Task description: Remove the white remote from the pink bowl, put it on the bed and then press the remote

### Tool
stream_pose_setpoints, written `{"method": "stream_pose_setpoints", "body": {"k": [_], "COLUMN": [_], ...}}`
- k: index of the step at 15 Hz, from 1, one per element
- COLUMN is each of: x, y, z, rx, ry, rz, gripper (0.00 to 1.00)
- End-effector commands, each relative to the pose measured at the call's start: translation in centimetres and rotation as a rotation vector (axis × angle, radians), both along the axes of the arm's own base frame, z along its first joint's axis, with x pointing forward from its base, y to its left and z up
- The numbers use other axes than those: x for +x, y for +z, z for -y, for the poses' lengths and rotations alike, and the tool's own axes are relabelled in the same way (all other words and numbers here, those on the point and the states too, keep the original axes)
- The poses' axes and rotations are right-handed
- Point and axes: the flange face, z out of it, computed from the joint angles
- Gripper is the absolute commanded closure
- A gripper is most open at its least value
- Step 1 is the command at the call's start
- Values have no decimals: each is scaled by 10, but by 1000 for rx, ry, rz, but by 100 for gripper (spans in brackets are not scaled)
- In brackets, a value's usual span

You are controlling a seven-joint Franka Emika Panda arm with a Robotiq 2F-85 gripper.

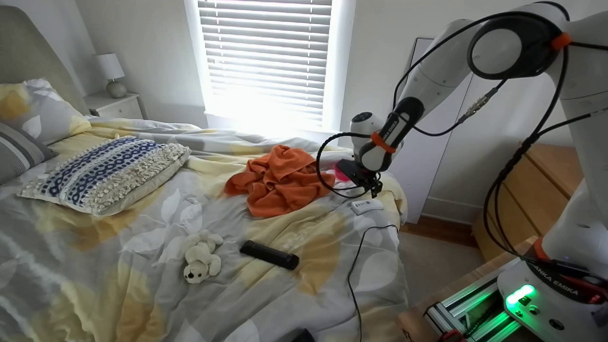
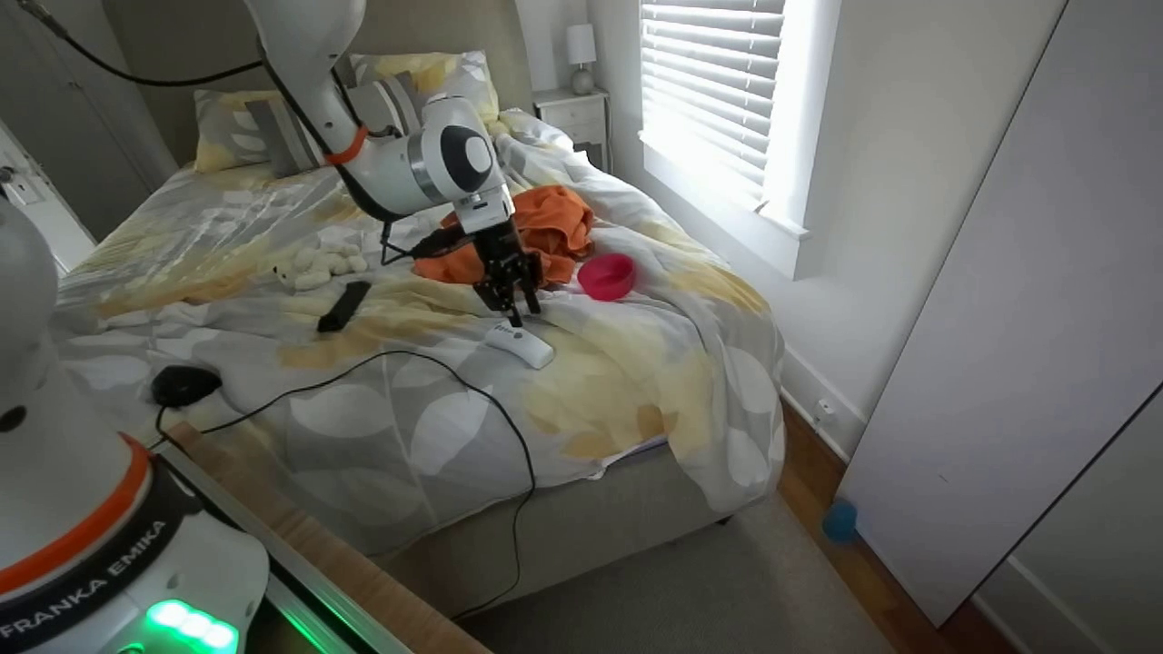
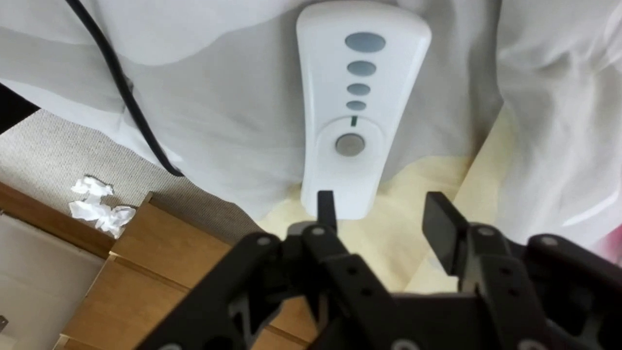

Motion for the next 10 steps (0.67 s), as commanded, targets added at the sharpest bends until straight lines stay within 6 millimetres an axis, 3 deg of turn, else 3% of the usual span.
{"method": "stream_pose_setpoints", "body": {"k": [1, 4, 10], "x": [-16, -22, -24], "y": [-3, -8, -13], "z": [-4, -14, -32], "rx": [-68, -86, -99], "ry": [-38, -52, -62], "rz": [34, 31, 42], "gripper": [81, 99, 100]}}
